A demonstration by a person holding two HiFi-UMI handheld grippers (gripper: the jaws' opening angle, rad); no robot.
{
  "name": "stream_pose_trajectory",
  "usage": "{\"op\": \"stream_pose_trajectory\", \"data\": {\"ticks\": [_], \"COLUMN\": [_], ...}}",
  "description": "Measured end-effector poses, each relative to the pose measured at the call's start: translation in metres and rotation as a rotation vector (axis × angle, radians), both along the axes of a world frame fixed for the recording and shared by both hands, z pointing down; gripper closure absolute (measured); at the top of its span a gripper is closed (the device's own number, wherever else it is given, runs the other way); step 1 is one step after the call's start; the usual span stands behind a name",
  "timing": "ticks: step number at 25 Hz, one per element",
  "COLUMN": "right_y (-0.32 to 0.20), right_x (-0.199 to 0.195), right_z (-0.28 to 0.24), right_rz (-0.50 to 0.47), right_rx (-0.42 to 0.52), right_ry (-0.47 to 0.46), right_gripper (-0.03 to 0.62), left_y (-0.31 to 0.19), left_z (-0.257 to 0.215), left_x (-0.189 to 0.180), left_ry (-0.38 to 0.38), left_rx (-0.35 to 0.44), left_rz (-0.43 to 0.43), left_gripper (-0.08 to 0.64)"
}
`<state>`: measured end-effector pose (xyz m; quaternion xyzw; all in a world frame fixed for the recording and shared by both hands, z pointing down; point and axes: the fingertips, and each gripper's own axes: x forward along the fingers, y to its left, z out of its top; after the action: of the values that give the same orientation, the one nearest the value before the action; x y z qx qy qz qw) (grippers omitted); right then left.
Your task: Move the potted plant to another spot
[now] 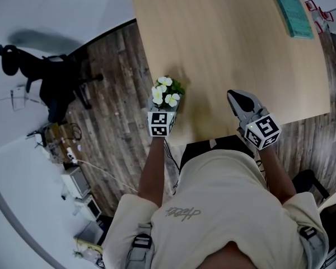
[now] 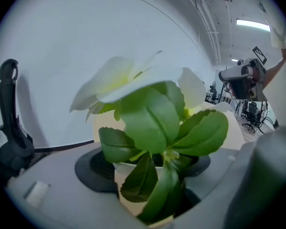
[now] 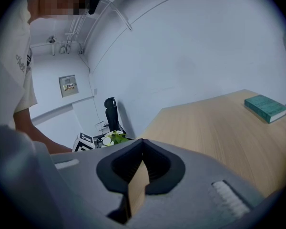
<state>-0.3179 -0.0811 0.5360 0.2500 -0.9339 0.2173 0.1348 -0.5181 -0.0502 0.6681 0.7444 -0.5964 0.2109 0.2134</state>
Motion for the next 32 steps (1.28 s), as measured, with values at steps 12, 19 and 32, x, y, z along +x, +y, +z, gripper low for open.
{"op": "stream_pose_trajectory", "data": {"ticks": [12, 19, 32], "right_y": [0.019, 0.024, 0.026], "right_x": [-0.017, -0.011, 0.002], "right_z": [-0.023, -0.031, -0.040], "right_rz": [-0.093, -0.104, -0.096], "right_rx": [0.047, 0.065, 0.112], "right_ry": [-0.039, -0.077, -0.114], "right_gripper": [0.589, 0.589, 0.589], "left_y": [0.059, 0.084, 0.093], "left_z": [-0.045, -0.066, -0.102], "left_x": [-0.015, -0.011, 0.010], "left_ry": [-0.044, -0.063, -0.070], "left_rx": [0.010, 0.022, 0.035], "left_rz": [-0.119, -0.177, -0.194], "left_gripper": [0.195, 0.195, 0.195]}}
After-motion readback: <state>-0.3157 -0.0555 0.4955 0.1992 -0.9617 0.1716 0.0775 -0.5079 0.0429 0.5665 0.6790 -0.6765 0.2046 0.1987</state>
